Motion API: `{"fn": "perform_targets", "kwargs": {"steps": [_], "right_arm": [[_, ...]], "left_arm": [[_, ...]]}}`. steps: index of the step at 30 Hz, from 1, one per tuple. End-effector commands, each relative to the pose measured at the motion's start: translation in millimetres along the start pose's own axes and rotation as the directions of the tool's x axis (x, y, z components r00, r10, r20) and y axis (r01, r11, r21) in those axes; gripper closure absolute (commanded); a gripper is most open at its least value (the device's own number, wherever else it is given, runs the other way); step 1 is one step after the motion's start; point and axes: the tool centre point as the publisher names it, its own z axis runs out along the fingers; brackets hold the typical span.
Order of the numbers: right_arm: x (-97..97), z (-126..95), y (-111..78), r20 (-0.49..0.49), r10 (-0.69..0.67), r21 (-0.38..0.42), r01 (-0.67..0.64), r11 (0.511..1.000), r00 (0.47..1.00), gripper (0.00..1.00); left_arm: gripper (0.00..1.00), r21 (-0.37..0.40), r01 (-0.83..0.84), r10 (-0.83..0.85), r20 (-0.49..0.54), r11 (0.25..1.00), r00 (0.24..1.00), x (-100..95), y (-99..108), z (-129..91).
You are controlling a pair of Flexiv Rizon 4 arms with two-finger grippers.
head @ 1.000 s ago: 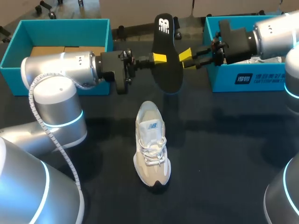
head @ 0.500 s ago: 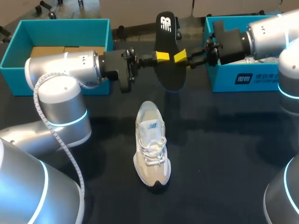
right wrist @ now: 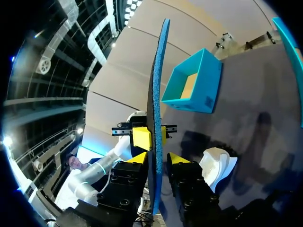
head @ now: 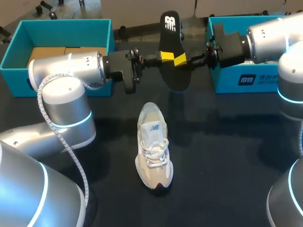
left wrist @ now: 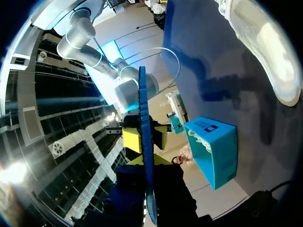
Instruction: Take the shoe out of the shoebox, open the shoe tongue, remove and reinsert the insole, then place the shoe into the shoebox
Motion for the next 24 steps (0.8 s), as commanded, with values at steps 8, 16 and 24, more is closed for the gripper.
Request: {"fn": "perform_targets", "kwargs": {"steps": [8, 16, 24], "right_arm": [[-0.2, 0.4, -5.5, 0.003, 0.006, -0.01, -0.006, 1.0, 1.0, 0.88], [0.5, -0.3, -5.0, 0.007, -0.004, -0.011, 0.004, 1.0, 1.0, 1.0], [1.9, -7.8, -2.9, 0.027, -0.028, -0.015, 0.028, 0.999, 0.999, 1.0]], "left_arm": [[1.0, -0.012, -0.007, 0.007, -0.006, 1.0, 1.0, 2.9, 2.0, -0.8], [1.0, -0.003, -0.007, 0.007, -0.006, 1.0, 1.0, 1.7, 0.8, 1.4], [0.0, 0.027, -0.007, 0.007, -0.017, 1.0, 1.0, -1.0, 8.6, -4.5]]}}
